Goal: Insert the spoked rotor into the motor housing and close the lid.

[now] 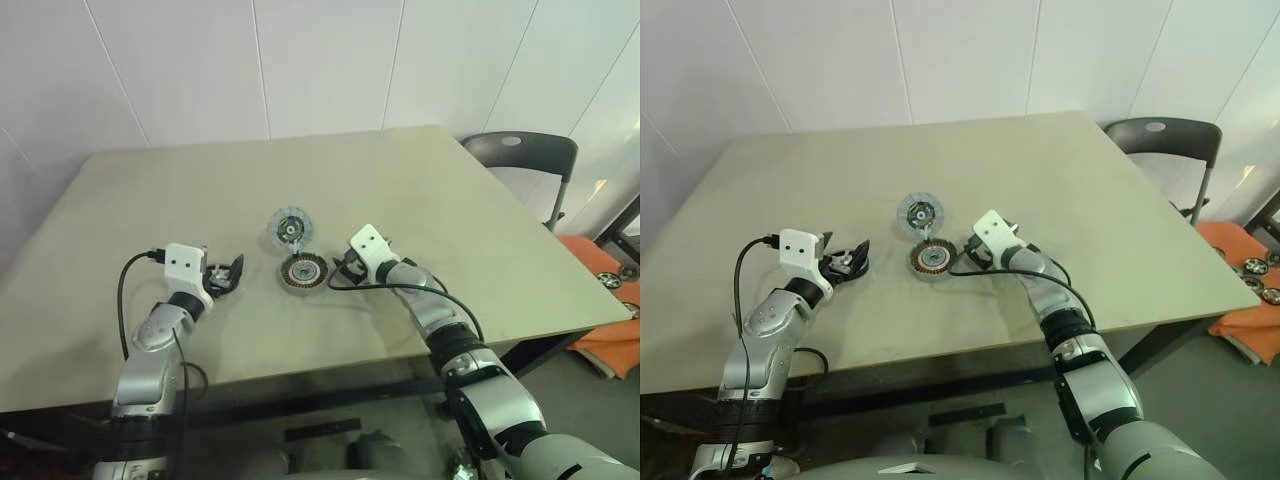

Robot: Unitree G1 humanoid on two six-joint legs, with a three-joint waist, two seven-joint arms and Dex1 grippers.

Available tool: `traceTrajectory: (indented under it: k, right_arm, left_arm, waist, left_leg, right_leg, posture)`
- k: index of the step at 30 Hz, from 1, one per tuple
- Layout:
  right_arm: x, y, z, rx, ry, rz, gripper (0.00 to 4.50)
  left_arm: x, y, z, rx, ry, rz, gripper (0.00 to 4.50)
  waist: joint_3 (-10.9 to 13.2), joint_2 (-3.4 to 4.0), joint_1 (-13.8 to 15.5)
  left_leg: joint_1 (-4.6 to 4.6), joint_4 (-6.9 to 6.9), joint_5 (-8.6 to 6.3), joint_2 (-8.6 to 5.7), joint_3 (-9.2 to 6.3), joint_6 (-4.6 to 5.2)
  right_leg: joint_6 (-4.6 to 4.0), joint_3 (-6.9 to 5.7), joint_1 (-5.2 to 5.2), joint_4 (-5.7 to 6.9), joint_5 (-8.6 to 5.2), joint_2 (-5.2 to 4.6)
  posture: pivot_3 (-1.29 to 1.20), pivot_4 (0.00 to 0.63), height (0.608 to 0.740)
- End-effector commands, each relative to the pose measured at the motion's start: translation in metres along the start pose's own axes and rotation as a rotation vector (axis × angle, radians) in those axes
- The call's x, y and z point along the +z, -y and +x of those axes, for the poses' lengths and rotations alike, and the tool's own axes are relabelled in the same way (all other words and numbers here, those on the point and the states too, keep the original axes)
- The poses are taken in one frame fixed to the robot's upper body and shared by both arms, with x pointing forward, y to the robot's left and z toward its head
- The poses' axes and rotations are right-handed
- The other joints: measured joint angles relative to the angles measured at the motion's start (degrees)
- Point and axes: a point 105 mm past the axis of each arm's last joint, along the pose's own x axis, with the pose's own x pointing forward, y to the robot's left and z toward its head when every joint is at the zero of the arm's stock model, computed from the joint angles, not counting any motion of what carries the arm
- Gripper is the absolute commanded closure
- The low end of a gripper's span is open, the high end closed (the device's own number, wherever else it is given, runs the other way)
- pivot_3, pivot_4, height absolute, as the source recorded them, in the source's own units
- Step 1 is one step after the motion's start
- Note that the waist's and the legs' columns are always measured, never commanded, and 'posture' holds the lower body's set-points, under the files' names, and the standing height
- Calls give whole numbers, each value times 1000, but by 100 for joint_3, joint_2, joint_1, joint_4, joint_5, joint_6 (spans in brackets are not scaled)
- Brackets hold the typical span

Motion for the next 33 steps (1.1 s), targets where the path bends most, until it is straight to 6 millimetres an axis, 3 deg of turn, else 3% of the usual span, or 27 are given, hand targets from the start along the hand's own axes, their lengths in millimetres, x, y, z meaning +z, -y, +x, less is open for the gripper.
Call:
traceTrajectory:
  k: [1,33]
  right_arm:
    - [21,9,3,-26,65,-21,61]
    - [27,7,2,-23,96,-22,61]
  left_arm:
    - [15,-4,3,9,53,31,316]
    - [15,-7,0,26,48,34,316]
  waist:
    - [0,0,1]
    - [0,0,0]
  left_leg:
    - [0,0,0,0,0,0]
    - [0,0,0,0,0,0]
  right_leg:
    - [0,0,0,0,0,0]
    - [0,0,0,0,0,0]
  posture:
    - [0,0,740]
    - [0,0,740]
